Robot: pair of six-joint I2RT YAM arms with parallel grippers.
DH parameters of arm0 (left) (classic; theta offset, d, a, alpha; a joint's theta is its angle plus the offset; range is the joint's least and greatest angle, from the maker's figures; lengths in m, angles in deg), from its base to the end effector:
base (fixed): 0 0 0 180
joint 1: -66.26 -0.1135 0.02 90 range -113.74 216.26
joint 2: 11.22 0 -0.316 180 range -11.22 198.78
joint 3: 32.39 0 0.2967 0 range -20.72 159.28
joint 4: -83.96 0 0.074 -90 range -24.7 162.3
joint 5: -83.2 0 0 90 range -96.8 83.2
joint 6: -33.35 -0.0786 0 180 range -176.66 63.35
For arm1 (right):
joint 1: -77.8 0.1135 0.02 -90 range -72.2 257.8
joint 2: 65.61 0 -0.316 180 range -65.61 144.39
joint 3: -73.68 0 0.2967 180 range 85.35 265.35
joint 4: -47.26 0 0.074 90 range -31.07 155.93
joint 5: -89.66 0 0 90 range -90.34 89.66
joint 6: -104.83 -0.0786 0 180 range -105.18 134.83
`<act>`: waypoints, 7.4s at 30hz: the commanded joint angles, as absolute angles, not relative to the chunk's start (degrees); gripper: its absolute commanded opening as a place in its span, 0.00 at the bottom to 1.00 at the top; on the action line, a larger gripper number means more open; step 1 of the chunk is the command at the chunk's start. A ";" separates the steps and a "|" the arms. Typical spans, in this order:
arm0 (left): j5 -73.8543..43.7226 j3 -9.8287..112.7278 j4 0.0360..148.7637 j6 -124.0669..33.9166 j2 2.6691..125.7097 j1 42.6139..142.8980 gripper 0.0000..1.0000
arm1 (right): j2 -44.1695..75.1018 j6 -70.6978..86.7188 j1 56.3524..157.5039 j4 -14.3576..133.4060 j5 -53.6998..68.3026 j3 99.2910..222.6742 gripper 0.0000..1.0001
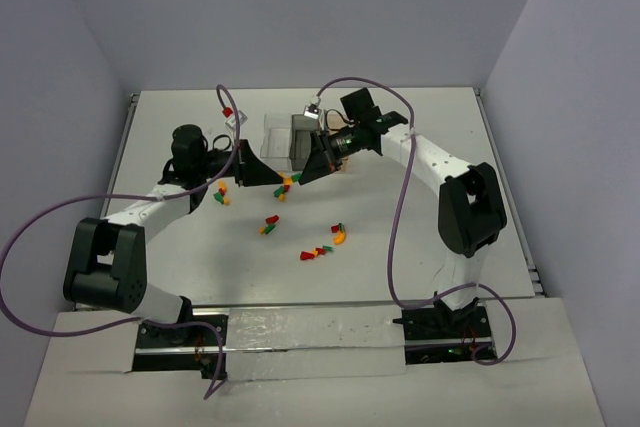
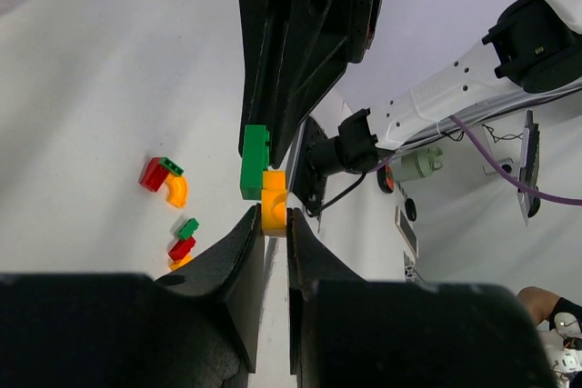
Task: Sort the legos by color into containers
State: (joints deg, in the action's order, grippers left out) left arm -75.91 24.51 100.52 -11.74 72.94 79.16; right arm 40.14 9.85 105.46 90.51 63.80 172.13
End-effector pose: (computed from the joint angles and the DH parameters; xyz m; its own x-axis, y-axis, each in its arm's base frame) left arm 0.3266 -0.1501 0.2730 -0.8161 -0.0713 -0.5734 0.5624 0.1303 -0.8166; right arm 0.3825 0.2803 0.2963 -0.7429 -0.3466 -0.5727 -0.6469 0.1516 0.7474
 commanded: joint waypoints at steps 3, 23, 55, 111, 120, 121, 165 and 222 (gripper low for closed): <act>-78.35 25.46 106.04 -9.08 73.07 79.70 0.00 | 38.36 8.58 106.28 86.42 58.31 173.14 0.00; -77.37 24.90 112.18 -3.47 75.01 78.99 0.00 | 38.07 6.61 105.93 84.68 38.37 173.60 0.00; -28.71 66.43 73.28 -40.40 103.80 80.63 0.02 | 64.98 8.87 106.58 90.87 5.89 204.36 0.00; -30.53 40.35 54.56 -52.89 64.03 80.41 0.51 | 29.78 6.64 115.32 112.89 8.64 161.75 0.44; -30.36 39.08 55.77 -52.94 63.95 80.32 0.51 | 35.50 2.89 120.69 114.63 0.42 166.39 0.42; -30.26 38.81 55.92 -53.11 63.88 80.32 0.51 | 36.31 2.78 120.74 114.75 0.07 166.86 0.42; -30.89 37.46 57.27 -52.52 64.59 79.44 0.53 | 48.02 2.61 116.47 114.83 -1.04 169.50 0.28; -52.16 37.57 78.53 -25.95 75.56 90.26 0.47 | 31.22 -7.95 115.16 97.13 6.73 180.14 0.00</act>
